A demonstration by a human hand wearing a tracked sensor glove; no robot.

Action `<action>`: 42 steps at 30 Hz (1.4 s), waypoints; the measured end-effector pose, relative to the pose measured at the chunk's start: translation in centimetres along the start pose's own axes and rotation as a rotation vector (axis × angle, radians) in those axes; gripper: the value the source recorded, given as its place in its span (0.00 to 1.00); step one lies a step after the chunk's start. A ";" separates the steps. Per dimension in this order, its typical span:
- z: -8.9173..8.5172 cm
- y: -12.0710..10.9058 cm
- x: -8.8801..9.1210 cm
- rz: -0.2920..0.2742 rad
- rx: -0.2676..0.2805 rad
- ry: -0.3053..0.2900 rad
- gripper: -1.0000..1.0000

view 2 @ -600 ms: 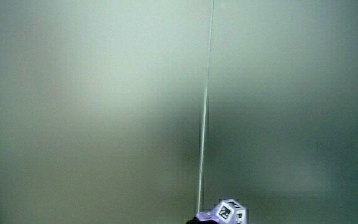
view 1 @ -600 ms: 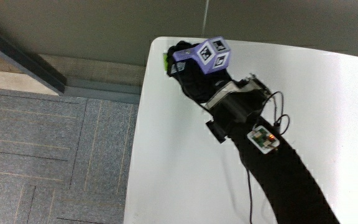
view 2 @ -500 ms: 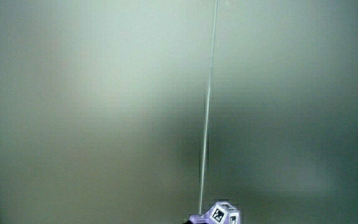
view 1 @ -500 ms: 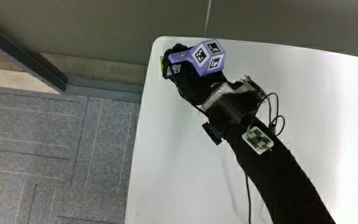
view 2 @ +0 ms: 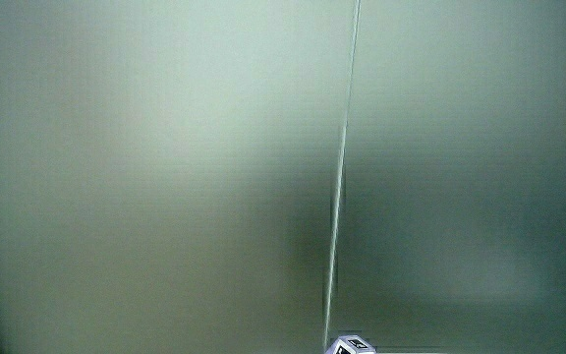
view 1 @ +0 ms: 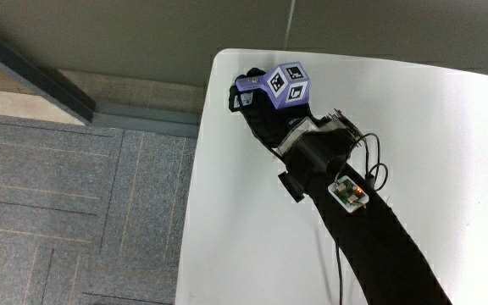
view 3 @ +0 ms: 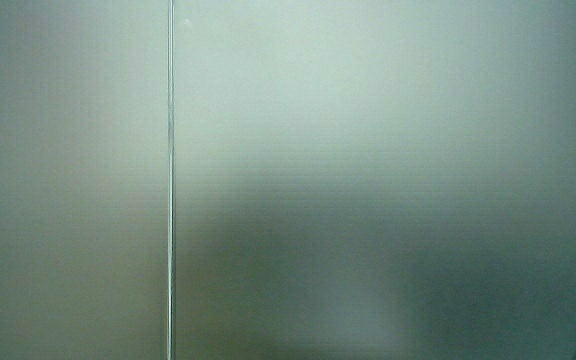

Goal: Place green brick

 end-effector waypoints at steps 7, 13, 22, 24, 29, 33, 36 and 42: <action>-0.5 0.1 0.2 0.008 -0.033 0.016 0.27; -0.9 0.0 0.4 0.011 -0.077 0.005 0.14; -2.0 0.0 0.7 -0.026 -0.134 -0.029 0.00; -2.0 0.0 1.0 -0.024 -0.127 -0.020 0.00; -1.7 -0.2 1.0 -0.013 -0.112 -0.017 0.00; -1.4 -0.5 1.1 0.005 -0.105 -0.010 0.00; -1.6 -0.6 1.9 0.026 -0.104 0.017 0.00; -1.6 -1.0 4.2 0.061 -0.107 0.086 0.00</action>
